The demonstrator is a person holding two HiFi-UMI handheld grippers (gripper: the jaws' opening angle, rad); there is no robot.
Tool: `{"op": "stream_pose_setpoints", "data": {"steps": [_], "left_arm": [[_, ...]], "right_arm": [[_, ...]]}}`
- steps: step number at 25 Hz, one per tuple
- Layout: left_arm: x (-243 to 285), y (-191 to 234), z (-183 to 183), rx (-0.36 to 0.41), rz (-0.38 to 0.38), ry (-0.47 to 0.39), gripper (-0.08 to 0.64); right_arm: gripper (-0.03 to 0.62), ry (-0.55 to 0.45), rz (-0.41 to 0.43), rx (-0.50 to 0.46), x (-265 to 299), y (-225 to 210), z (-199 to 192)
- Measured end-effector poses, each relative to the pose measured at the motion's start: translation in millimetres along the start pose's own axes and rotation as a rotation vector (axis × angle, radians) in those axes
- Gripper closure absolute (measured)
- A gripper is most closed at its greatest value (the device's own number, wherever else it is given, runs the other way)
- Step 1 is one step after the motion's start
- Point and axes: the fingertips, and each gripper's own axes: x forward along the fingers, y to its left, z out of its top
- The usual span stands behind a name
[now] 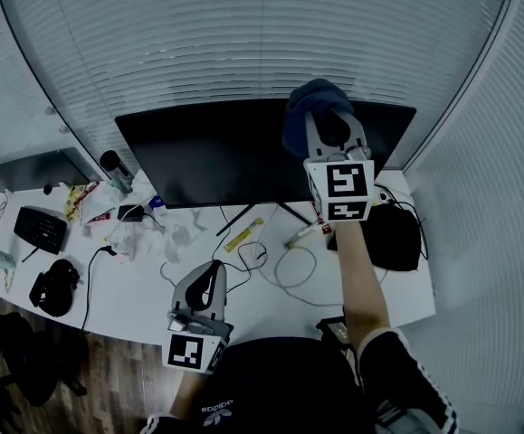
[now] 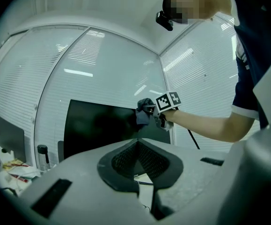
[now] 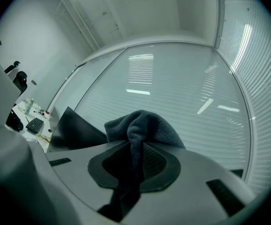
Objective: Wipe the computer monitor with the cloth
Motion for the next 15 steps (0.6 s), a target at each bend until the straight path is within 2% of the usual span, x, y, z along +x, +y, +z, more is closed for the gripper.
{"op": "stream_pose_setpoints", "data": {"steps": [9,15], "left_arm": [[8,-27,7,-0.004,-0.023,-0.012,0.554],[10,-36,0,-0.003,0.002,0.017,0.555]], "right_arm": [[0.546,0.018,-0.053,-0.036,-19,-53,-9],[0.546,0.042,-0.099,-0.049,-32,-89,-26]]}}
